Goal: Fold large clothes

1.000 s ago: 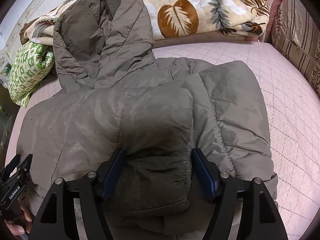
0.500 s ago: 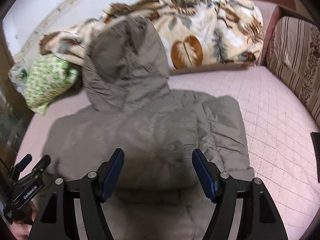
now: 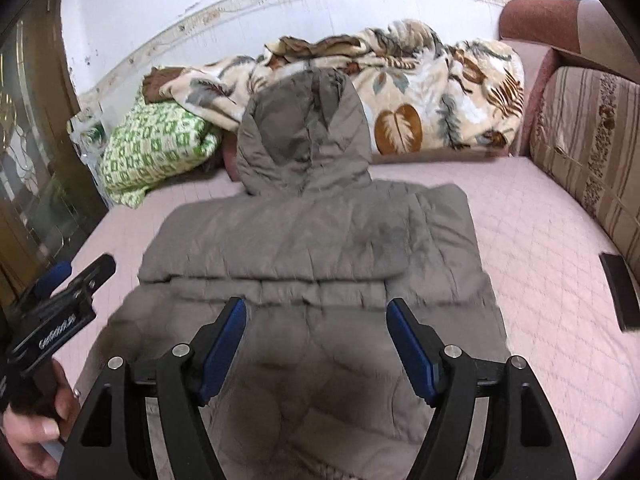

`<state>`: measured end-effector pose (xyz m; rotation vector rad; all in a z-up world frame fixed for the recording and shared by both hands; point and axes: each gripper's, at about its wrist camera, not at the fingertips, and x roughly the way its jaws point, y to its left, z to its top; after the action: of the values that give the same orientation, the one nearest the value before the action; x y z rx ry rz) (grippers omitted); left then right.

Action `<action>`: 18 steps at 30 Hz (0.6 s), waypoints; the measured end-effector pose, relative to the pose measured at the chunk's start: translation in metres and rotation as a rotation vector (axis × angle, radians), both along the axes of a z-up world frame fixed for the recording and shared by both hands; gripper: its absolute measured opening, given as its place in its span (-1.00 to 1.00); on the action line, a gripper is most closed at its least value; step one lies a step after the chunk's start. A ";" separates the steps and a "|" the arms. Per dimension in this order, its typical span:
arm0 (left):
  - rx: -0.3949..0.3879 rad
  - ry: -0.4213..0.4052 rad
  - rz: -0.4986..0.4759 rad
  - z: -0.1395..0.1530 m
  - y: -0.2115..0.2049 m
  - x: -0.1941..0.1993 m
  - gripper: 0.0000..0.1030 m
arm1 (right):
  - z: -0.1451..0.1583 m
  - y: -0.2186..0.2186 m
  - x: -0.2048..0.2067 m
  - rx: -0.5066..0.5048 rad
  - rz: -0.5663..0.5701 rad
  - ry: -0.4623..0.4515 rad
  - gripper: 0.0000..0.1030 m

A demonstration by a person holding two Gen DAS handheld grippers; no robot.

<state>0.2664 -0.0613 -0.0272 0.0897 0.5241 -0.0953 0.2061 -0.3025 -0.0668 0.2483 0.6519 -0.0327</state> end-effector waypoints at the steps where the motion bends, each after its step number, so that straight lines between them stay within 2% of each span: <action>1: 0.011 0.000 -0.012 -0.001 -0.003 0.005 0.75 | 0.001 -0.001 -0.001 0.007 0.004 0.006 0.49; 4: 0.016 0.004 -0.017 -0.010 -0.007 0.026 0.75 | 0.017 -0.002 0.005 -0.010 0.007 0.014 0.49; 7: -0.018 0.072 -0.036 -0.019 -0.008 0.057 0.75 | 0.048 -0.001 0.023 -0.041 0.019 0.017 0.49; 10: -0.030 0.075 -0.039 -0.020 -0.009 0.081 0.75 | 0.081 -0.003 0.053 -0.050 0.021 0.042 0.49; 14: -0.072 0.081 -0.044 -0.017 0.001 0.105 0.75 | 0.122 -0.007 0.111 0.002 0.008 0.089 0.49; 18: -0.103 0.092 -0.036 -0.017 0.014 0.118 0.75 | 0.153 -0.010 0.178 0.001 -0.022 0.103 0.56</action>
<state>0.3843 -0.0472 -0.0442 -0.0057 0.6084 -0.1621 0.3840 -0.3127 0.0864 0.2560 0.7521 -0.0668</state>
